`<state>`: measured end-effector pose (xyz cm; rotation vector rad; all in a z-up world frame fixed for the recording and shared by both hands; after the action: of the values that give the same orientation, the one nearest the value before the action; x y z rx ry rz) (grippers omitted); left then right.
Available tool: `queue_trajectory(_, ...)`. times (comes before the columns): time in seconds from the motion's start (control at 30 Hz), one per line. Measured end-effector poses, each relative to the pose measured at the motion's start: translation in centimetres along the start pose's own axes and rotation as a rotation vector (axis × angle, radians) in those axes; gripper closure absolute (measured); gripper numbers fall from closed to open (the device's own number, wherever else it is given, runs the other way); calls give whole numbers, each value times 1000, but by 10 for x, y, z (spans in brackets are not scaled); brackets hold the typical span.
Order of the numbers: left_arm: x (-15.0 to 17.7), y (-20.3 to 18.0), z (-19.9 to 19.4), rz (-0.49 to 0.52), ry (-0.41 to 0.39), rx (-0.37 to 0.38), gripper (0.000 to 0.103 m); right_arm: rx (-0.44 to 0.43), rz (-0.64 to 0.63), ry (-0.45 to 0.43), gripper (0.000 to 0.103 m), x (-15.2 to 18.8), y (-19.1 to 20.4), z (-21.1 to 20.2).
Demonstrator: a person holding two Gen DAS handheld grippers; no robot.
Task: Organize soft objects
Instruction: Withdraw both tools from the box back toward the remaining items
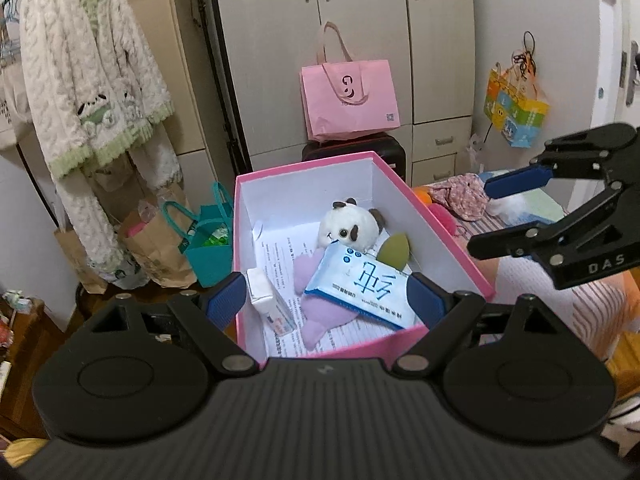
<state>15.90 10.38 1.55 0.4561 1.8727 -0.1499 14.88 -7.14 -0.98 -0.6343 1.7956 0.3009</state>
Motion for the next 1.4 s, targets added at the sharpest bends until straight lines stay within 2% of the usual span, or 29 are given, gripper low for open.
queue_trajectory(0.33,-7,-17,-42,16,-23,10,16,-12,1,-7,31,-7,7,-46)
queue_trajectory(0.53,-2,-29,-53,-33,17,93,16,21,42,16,26,2,-1,-62)
queue_trajectory(0.7,2,-46,-58,-40,39,153,15,66,18,26,24,18,-5,-79)
queue_trajectory(0.83,5,-71,-51,-3,65,226,10,115,6,19,23,35,-16,-96)
queue_trajectory(1.0,8,-106,-33,42,91,287,10,255,14,-28,21,56,-42,-120)
queue_trajectory(1.27,8,-157,2,53,67,356,10,300,111,-74,18,87,-89,-144)
queue_trajectory(1.4,8,-172,20,7,20,328,10,316,107,-109,15,101,-109,-144)
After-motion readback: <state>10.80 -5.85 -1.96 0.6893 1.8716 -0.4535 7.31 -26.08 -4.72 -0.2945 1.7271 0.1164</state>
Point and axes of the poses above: each gripper's, at about its wrist camera, not at the fingertips, and z roughly the way its jaws point, y to its left, x to its underside, the point moved 5 cm from there along z, roughly the way its jaws point, and after that the axes turned 15 degrees about -y, right-handed, at the moved point
